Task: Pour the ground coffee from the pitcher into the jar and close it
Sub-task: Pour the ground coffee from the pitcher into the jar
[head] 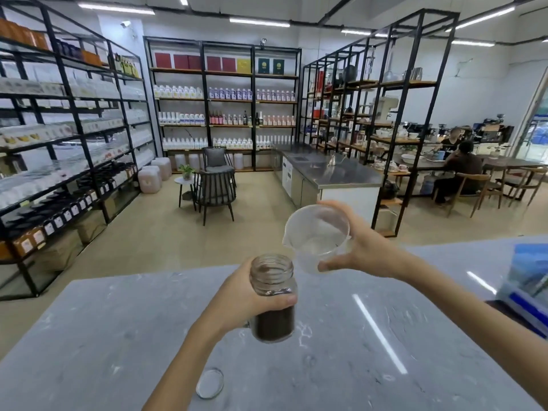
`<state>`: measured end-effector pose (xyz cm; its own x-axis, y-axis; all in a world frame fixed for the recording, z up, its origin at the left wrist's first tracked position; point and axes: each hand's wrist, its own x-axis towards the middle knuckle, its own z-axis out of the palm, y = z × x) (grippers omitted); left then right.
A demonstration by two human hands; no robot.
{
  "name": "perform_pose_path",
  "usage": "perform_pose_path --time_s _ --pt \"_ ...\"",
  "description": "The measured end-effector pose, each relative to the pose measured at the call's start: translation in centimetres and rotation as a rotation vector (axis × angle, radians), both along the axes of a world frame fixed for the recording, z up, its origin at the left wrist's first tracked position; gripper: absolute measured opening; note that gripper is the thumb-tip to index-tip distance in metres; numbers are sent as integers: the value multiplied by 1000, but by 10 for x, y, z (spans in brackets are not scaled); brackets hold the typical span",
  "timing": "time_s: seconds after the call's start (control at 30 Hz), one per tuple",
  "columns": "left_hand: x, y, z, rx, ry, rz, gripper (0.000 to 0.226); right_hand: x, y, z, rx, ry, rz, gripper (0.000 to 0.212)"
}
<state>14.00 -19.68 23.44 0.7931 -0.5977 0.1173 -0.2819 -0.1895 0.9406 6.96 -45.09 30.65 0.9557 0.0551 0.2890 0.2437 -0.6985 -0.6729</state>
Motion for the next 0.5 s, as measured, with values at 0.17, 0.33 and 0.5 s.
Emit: perform_pose_path --time_s 0.17,0.33,0.5 --pt "-36 50 -110 41 67 241 76 -23 19 -131 426 178 -4 100" --pt "-95 89 -226 183 155 345 73 -74 60 -272 623 369 -95 90" --pt "-138 107 -284 223 214 366 81 -127 86 -350 671 450 -193 93"
